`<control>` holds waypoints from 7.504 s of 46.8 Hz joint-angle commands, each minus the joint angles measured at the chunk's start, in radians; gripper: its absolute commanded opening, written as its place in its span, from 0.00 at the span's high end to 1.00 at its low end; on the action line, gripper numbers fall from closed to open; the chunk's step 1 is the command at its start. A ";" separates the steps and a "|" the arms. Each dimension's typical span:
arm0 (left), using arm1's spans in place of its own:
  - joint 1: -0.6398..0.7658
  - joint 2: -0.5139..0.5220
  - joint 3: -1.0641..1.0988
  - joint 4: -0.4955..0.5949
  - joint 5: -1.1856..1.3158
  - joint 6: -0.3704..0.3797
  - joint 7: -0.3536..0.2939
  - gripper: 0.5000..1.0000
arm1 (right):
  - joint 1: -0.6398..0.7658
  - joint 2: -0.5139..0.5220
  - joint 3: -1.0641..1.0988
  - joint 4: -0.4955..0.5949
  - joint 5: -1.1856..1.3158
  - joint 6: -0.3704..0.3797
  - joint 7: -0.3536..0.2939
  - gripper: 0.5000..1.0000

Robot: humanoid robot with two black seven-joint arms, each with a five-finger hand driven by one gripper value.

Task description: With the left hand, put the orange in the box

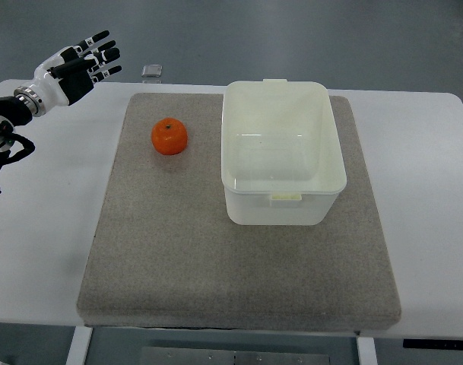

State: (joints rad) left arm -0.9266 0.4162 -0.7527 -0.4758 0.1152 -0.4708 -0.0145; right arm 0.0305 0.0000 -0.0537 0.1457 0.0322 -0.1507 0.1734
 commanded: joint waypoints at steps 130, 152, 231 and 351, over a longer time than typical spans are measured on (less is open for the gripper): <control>-0.083 0.012 0.346 -0.316 1.546 0.251 -0.232 0.11 | 0.000 0.000 0.000 0.000 0.000 0.000 0.000 0.15; -0.083 0.003 0.348 -0.317 1.566 0.251 -0.231 0.47 | 0.000 0.000 0.000 0.000 0.000 0.000 0.000 0.15; -0.393 0.020 0.395 -0.670 1.428 0.147 -0.220 1.00 | -0.001 0.000 0.000 0.000 0.000 0.000 0.000 0.15; -0.011 0.061 0.070 -0.416 0.400 0.183 -0.208 0.00 | 0.000 0.000 0.000 0.000 0.000 -0.001 0.000 0.15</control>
State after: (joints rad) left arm -0.9515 0.4680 -0.6879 -0.9329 0.5783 -0.2641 -0.2246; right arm 0.0308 0.0000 -0.0537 0.1457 0.0322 -0.1509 0.1733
